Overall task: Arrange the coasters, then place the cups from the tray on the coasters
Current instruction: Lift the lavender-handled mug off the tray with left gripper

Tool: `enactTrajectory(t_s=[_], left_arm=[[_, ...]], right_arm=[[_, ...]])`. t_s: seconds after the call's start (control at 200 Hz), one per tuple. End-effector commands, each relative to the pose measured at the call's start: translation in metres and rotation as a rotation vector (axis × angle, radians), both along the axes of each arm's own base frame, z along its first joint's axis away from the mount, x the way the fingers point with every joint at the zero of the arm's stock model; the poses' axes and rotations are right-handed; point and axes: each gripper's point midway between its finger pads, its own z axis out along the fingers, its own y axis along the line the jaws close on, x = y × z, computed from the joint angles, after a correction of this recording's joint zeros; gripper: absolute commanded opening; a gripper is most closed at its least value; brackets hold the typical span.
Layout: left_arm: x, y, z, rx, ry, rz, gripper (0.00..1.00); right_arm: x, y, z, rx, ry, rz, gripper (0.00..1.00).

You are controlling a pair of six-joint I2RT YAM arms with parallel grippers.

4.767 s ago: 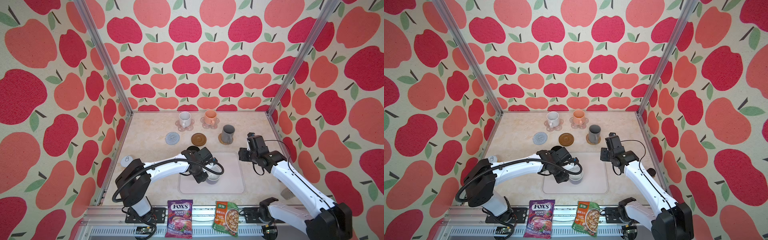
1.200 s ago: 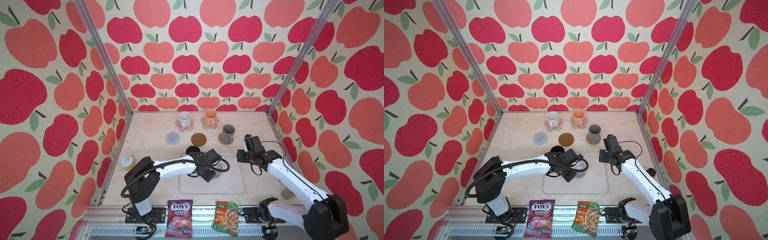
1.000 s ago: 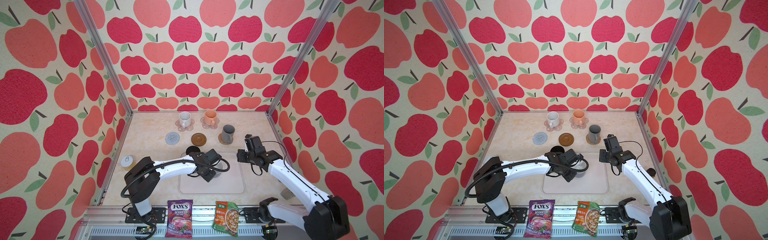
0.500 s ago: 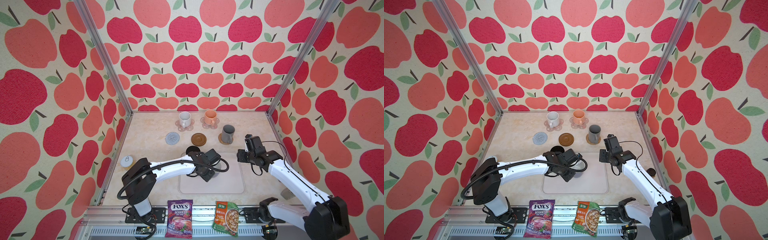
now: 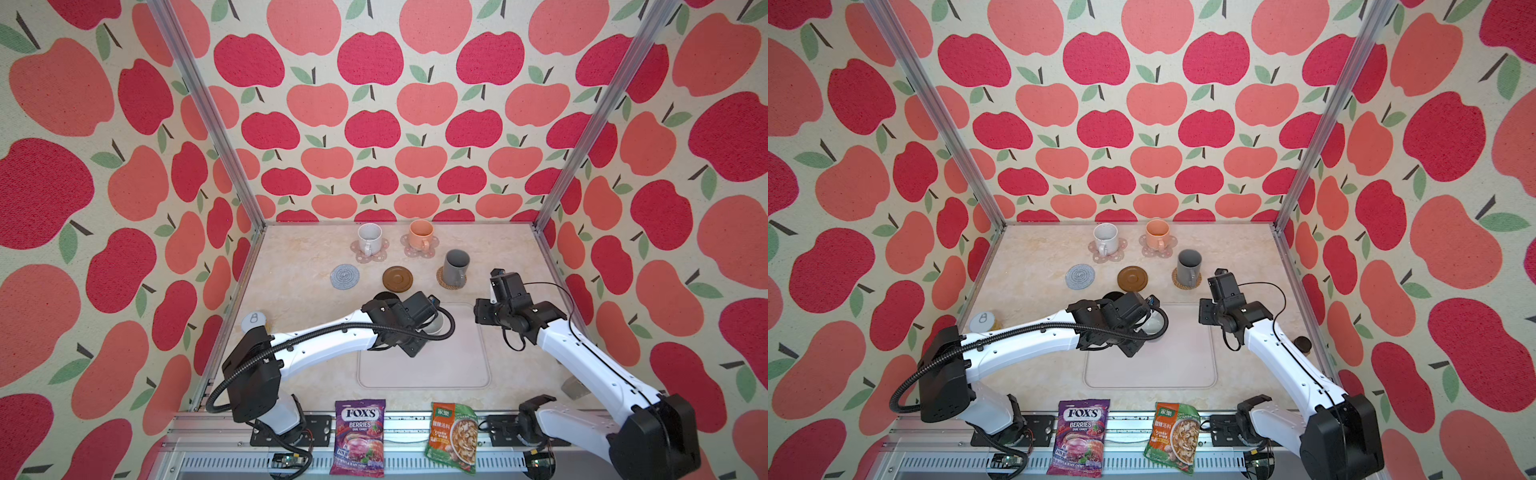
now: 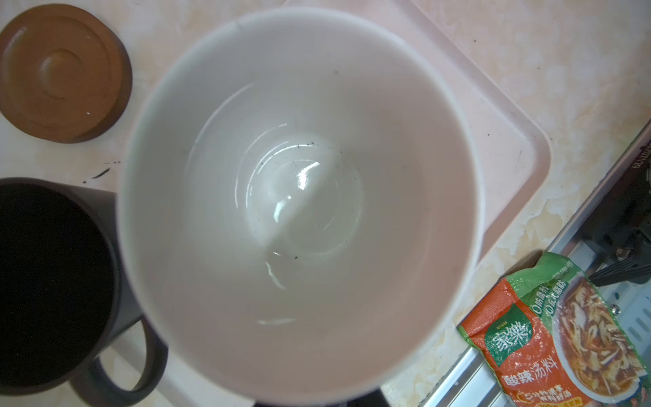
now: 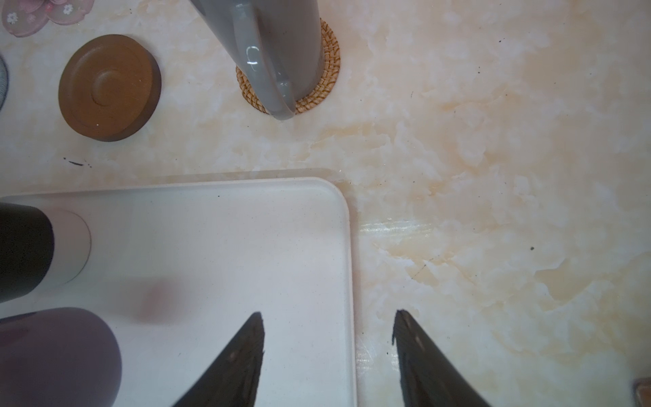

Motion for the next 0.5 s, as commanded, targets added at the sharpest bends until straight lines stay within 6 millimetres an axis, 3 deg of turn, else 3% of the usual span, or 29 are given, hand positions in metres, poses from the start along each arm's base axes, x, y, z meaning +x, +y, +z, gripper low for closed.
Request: enactTrajectory(t_s=[0.0,0.49], left_arm=[[0.015,-0.002,0.047,-0.098,-0.112,0.044,0.00],[0.037,0.048,0.103,-0.268,-0.167,0.193,0.00]], right_arm=[[-0.001,0.001,0.004,0.004,-0.007,0.019,0.62],[0.011,0.005,0.008,-0.011,0.000,0.039,0.62]])
